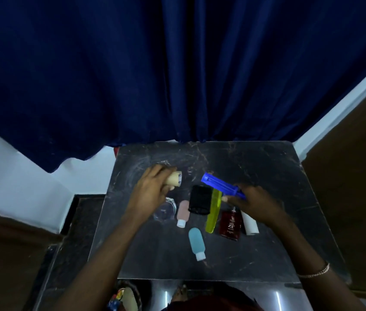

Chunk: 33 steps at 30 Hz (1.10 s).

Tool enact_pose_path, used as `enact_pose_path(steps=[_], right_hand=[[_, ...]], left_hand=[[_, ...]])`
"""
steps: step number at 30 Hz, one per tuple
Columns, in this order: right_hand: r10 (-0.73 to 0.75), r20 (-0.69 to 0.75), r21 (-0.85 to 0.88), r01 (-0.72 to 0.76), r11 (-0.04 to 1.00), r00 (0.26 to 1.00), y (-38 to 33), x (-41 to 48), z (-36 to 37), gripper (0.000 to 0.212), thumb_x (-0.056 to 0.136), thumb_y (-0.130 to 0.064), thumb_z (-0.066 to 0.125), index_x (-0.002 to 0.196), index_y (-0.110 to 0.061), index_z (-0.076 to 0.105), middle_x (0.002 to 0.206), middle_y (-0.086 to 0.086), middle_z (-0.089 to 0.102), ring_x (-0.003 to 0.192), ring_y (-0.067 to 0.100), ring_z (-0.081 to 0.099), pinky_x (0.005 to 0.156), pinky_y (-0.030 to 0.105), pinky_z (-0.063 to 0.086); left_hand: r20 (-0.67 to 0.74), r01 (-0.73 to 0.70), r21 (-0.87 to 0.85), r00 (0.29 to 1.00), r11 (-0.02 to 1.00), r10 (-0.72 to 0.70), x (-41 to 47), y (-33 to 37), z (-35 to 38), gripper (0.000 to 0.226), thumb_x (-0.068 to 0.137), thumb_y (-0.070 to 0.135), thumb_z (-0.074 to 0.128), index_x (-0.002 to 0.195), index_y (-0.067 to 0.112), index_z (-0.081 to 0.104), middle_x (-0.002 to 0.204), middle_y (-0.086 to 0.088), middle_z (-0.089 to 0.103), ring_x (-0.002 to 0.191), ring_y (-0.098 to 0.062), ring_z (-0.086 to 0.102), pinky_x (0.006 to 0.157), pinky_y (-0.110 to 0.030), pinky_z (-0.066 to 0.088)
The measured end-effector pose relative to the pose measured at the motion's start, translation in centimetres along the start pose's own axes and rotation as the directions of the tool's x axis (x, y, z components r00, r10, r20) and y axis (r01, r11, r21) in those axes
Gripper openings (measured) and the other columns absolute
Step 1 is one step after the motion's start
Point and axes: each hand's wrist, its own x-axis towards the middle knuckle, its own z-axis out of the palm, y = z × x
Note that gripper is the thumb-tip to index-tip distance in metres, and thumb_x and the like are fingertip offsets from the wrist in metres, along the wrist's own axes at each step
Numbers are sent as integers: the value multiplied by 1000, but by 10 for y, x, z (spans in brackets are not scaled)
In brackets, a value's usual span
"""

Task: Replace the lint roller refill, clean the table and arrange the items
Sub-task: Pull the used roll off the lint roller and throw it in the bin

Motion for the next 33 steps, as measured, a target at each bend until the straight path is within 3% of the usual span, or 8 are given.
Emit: enact_pose_path(steps=[3, 5, 8, 12, 16, 19, 24, 33], right_hand=[[-66, -14, 99, 67, 993, 998, -14, 7, 15, 38, 74, -83, 50, 85, -47, 55, 73, -21, 64, 69, -7, 60, 61, 11, 46], [-99, -31, 153, 103, 983, 995, -28, 13, 26, 32, 78, -77, 55, 85, -46, 56, 71, -32, 61, 67, -15, 56, 60, 7, 42], [-109, -32, 228, 113, 967, 994, -47, 23, 49, 51, 79, -74, 57, 86, -23, 61, 69, -11, 65, 64, -3, 59, 65, 19, 48], [-184, 9, 313, 172, 934, 983, -81, 32, 79, 43, 82, -66, 62, 76, -24, 60, 56, -12, 53, 52, -1, 49, 55, 13, 39], [-188, 56, 350, 157, 924, 981, -109, 40, 103, 51, 79, -67, 63, 77, -17, 61, 56, -6, 51, 54, 5, 48, 60, 30, 46], [-221, 91, 419, 164, 893, 971, -137, 41, 122, 50, 76, -71, 64, 79, -21, 62, 55, -12, 55, 51, -1, 48, 53, 17, 44], [-231, 229, 493, 92, 865, 946, -180, 39, 156, 71, 70, -79, 64, 86, -10, 59, 56, -5, 49, 51, 11, 45, 54, 34, 42], [-335, 453, 595, -1, 804, 826, -259, 8, 215, 56, 78, -63, 70, 91, -9, 62, 54, -1, 49, 47, 15, 44, 41, 27, 38]], left_hand=[[-24, 73, -1, 997, 997, -73, -14, -11, -8, 60, 83, 16, 80, 138, 25, 60, 128, 3, 56, 116, -20, 55, 97, -36, 51], [-46, 119, 4, 992, 993, -119, -29, -18, -14, 59, 83, 17, 80, 139, 25, 60, 128, 3, 57, 115, -20, 55, 95, -36, 52], [-67, 165, 15, 984, 986, -163, -52, -27, -25, 59, 84, 20, 79, 139, 25, 58, 129, 2, 57, 115, -22, 55, 93, -37, 53], [-120, 265, 39, 958, 963, -259, -91, -45, -41, 58, 86, 28, 77, 139, 28, 53, 128, 4, 56, 115, -22, 56, 91, -39, 56], [-149, 359, 33, 925, 933, -351, -128, -57, -53, 51, 85, 30, 74, 131, 28, 52, 122, 6, 55, 110, -21, 56, 82, -41, 57], [-166, 438, 53, 890, 897, -425, -159, -68, -60, 51, 85, 28, 74, 130, 24, 50, 118, 1, 55, 107, -25, 56, 81, -43, 56], [-193, 558, 24, 817, 830, -544, -212, -84, -74, 51, 86, 26, 73, 132, 18, 53, 121, -2, 57, 110, -27, 56, 88, -46, 53], [-260, 750, -83, 620, 657, -740, -307, -94, -82, 55, 90, 27, 72, 140, 18, 52, 130, -5, 53, 118, -27, 55, 93, -45, 52]])
